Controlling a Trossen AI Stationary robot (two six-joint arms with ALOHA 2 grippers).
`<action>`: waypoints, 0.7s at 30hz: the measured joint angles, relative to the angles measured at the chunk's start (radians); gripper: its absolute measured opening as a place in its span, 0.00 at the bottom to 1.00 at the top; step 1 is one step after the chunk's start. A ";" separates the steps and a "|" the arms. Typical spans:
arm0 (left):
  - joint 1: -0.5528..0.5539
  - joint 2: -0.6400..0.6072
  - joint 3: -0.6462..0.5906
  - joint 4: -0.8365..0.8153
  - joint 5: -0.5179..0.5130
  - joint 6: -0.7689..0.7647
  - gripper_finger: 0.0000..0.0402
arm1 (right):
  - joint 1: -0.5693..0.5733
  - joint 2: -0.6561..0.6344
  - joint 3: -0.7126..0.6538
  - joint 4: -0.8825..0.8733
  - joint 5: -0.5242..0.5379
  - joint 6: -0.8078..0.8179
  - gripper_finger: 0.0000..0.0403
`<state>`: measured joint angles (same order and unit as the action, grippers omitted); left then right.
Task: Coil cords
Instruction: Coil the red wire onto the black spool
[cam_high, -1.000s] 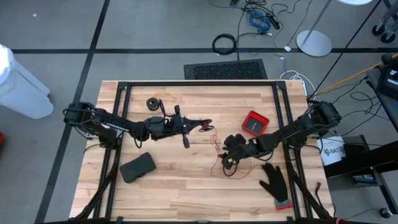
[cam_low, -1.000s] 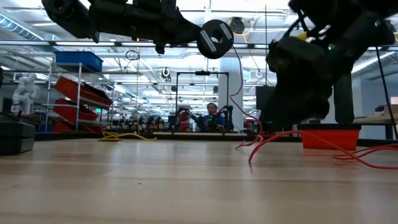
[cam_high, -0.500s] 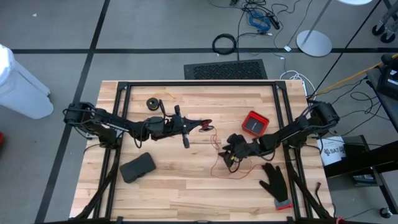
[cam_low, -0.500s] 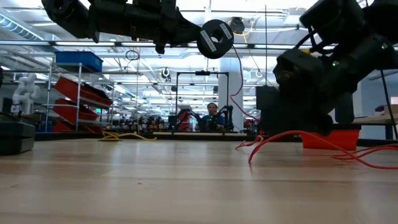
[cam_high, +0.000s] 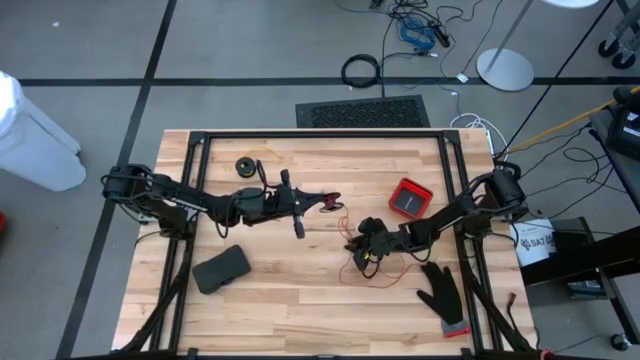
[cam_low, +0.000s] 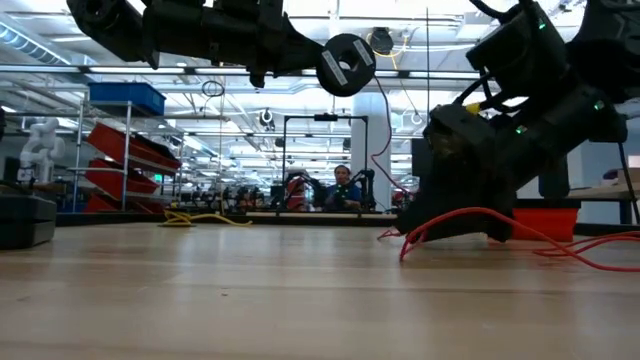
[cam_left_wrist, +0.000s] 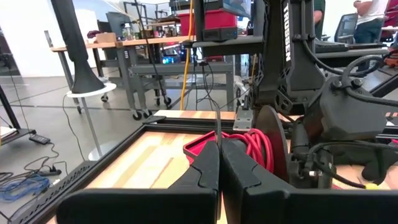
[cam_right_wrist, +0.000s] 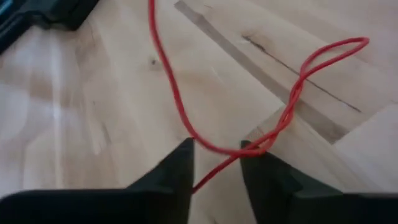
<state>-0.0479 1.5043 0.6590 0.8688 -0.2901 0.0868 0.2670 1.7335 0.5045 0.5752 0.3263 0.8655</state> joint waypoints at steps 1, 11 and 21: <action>0.000 0.000 0.000 0.001 0.000 0.001 0.00 | 0.002 -0.012 0.000 0.000 -0.011 -0.017 0.23; 0.000 0.000 0.000 0.001 0.001 0.006 0.00 | 0.044 -0.134 0.000 -0.135 -0.251 -0.081 0.01; 0.000 0.000 0.000 0.001 0.003 0.005 0.00 | 0.234 -0.308 0.000 -0.293 -0.618 0.140 0.00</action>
<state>-0.0479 1.5043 0.6590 0.8699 -0.2873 0.0921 0.5008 1.4254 0.5049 0.2823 -0.2915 1.0058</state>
